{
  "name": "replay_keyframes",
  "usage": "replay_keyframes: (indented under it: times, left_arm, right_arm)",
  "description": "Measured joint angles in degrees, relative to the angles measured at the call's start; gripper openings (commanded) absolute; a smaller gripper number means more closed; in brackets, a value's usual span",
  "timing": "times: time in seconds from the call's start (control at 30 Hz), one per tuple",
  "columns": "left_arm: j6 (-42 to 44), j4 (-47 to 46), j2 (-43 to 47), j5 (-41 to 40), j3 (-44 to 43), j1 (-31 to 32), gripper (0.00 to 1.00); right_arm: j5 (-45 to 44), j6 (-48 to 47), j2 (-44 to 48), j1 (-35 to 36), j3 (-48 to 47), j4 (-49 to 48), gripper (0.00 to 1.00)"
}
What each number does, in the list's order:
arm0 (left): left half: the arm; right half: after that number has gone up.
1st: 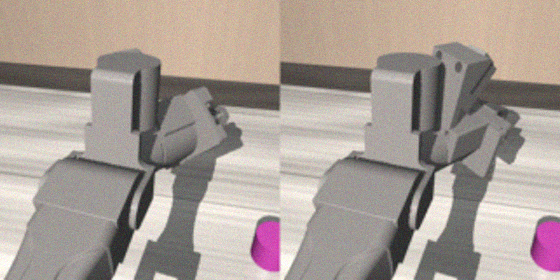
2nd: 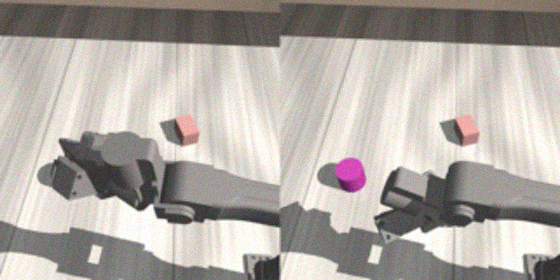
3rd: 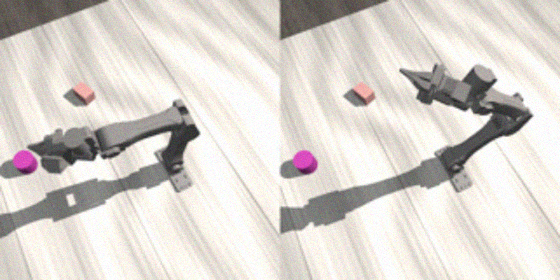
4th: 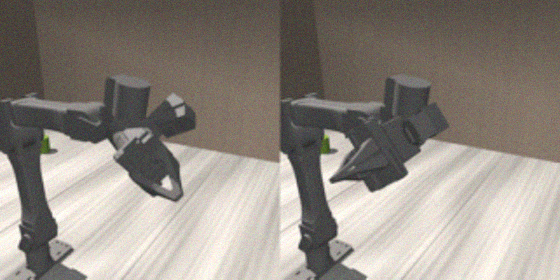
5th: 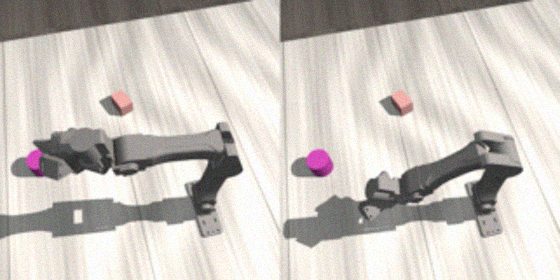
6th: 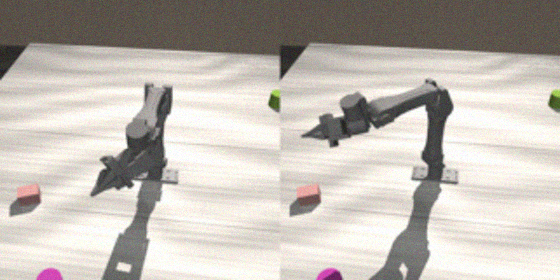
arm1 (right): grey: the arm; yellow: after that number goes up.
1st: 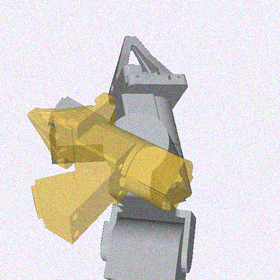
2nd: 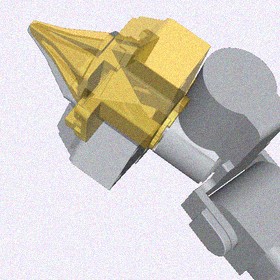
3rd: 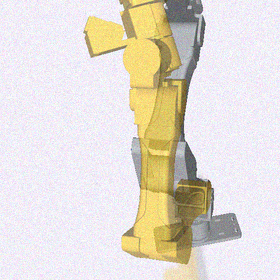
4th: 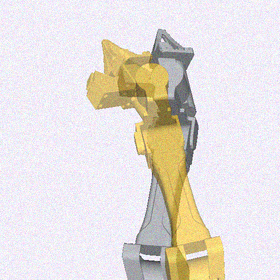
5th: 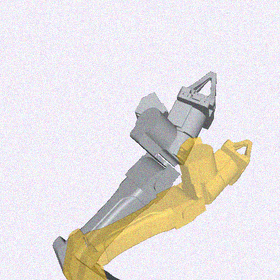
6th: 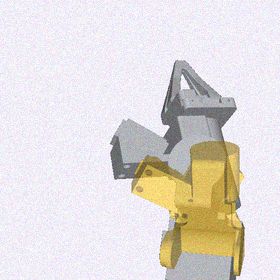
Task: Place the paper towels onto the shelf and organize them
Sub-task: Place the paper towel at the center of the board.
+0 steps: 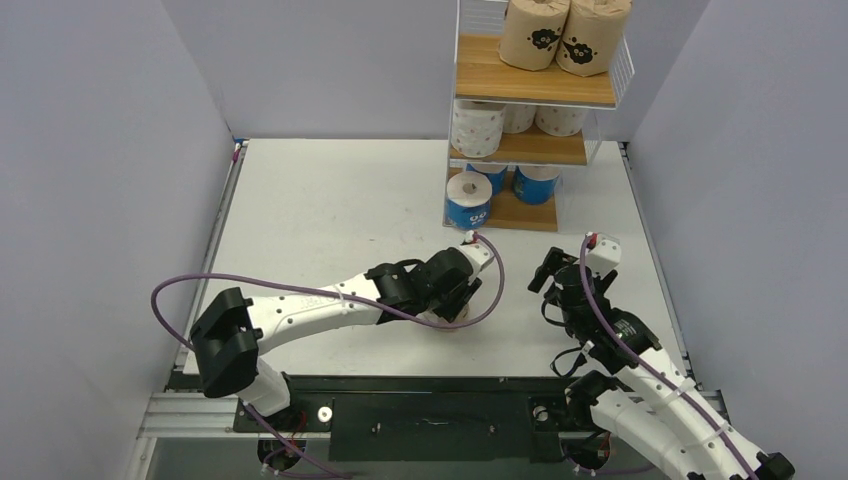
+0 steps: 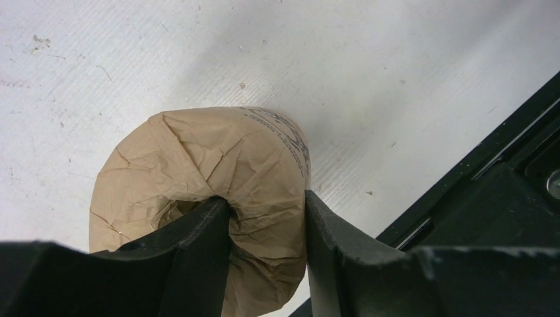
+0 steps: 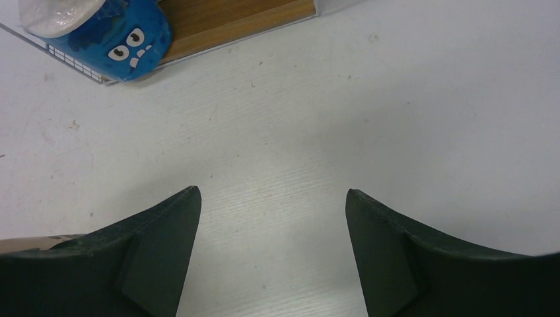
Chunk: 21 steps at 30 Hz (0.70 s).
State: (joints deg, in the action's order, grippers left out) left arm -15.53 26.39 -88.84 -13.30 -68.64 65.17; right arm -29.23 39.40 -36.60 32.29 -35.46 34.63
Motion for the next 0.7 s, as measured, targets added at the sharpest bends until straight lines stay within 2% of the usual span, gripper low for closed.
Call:
replay_keyframes:
  times: [0.47, 0.6, 0.7]
  left_arm:
    - [1.16, -0.02, -2.64, -0.94, -1.77, 0.07, 0.63]
    - [0.9, -0.02, -2.62, -2.16, -1.79, 0.15, 0.75]
    - [0.33, -0.09, -0.98, -4.24, -1.68, 0.33, 0.88]
  right_arm:
    - [0.11, 4.22, -1.46, 0.0, 1.18, -0.39, 0.78]
    - [1.53, 3.89, -1.16, 0.0, 1.25, -0.5, 0.84]
    - [4.28, 3.28, -1.9, -0.02, 0.61, -0.39, 0.86]
